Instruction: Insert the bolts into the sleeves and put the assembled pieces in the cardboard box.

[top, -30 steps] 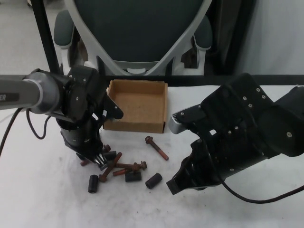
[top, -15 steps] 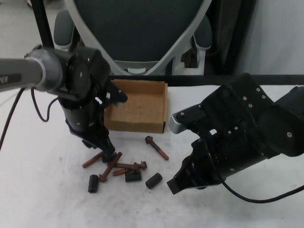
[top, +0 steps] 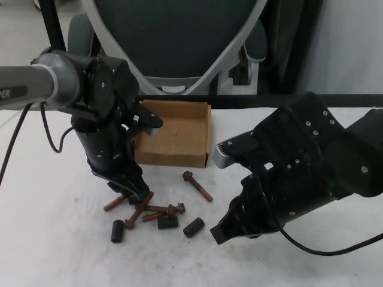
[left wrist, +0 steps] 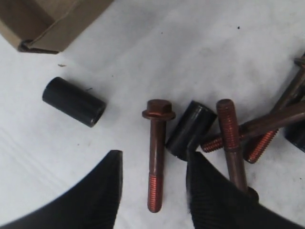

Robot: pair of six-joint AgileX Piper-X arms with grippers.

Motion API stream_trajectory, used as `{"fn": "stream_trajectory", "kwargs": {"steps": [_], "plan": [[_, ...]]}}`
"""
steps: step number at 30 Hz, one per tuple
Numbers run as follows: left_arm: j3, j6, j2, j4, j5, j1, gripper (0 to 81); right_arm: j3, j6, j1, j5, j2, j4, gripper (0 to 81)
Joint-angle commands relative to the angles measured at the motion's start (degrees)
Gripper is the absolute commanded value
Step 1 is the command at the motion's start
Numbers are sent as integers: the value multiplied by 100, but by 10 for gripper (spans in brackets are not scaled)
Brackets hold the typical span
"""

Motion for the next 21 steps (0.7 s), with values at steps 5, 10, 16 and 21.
{"fn": "stream_trajectory", "kwargs": {"steps": [5, 10, 16, 21], "plan": [[-53, -51, -20, 57, 0, -28, 411, -85, 2, 3, -35, 0, 150, 2], [-54, -41, 156, 105, 0, -28, 411, -74, 52, 3, -35, 12, 209, 2], [-54, -42, 621, 3, 0, -28, 411, -74, 52, 3, -35, 12, 249, 2], [-54, -50, 835, -263, 0, -28, 405, -74, 52, 3, 202, 12, 231, 2]]}}
